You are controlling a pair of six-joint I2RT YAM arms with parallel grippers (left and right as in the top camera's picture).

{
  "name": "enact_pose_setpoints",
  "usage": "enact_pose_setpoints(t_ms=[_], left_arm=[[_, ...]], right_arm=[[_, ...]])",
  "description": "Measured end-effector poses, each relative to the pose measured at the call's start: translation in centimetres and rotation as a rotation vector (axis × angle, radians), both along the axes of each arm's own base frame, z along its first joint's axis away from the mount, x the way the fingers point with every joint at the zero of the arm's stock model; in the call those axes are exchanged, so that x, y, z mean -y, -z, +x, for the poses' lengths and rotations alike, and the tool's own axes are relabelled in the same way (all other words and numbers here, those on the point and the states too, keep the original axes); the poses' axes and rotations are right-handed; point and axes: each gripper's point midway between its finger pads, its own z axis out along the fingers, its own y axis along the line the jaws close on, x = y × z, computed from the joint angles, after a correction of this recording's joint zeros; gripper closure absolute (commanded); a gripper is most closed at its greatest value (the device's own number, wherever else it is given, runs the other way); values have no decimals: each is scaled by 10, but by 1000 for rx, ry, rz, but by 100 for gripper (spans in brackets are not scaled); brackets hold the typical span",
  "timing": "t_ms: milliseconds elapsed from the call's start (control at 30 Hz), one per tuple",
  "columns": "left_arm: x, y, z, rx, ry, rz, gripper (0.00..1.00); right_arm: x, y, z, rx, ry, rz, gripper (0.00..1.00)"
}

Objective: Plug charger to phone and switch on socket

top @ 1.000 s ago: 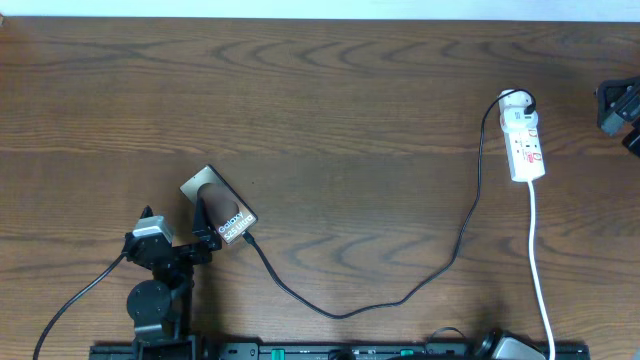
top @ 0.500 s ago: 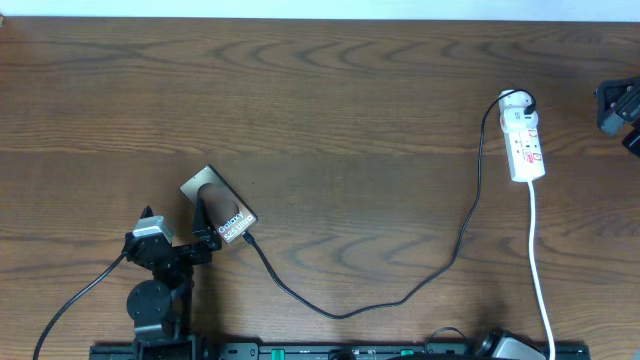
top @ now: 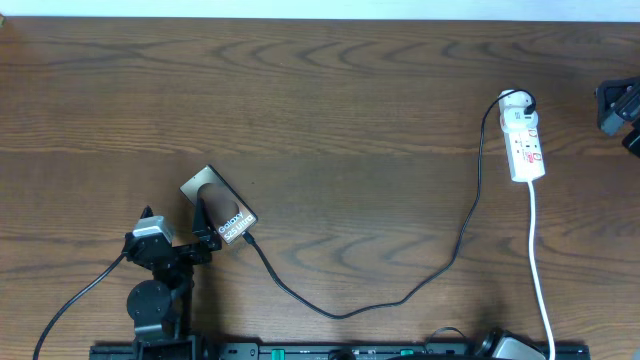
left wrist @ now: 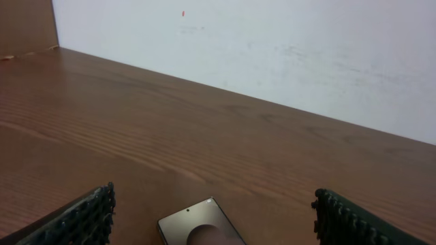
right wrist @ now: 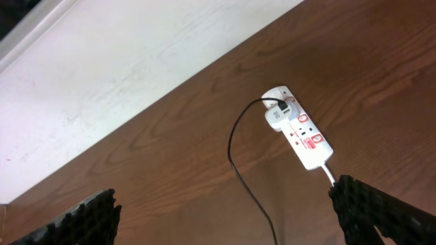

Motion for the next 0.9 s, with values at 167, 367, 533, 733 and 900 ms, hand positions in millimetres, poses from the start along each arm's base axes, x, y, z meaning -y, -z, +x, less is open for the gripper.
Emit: enact_pose_setpoints(t_ms=[167,367,533,733,900], left_arm=[[0,0,0,0,0,0,8],[0,0,0,0,0,0,9],[0,0,0,0,0,0,8],[0,0,0,0,0,0,8],[0,0,0,0,0,0,8]], right_arm=[[0,0,0,0,0,0,1],[0,0,0,0,0,0,1],[0,0,0,-1,0,1,1],[-1,2,-1,-8,-1,2,1],[-6,4,8,-5,-20,-28,1]])
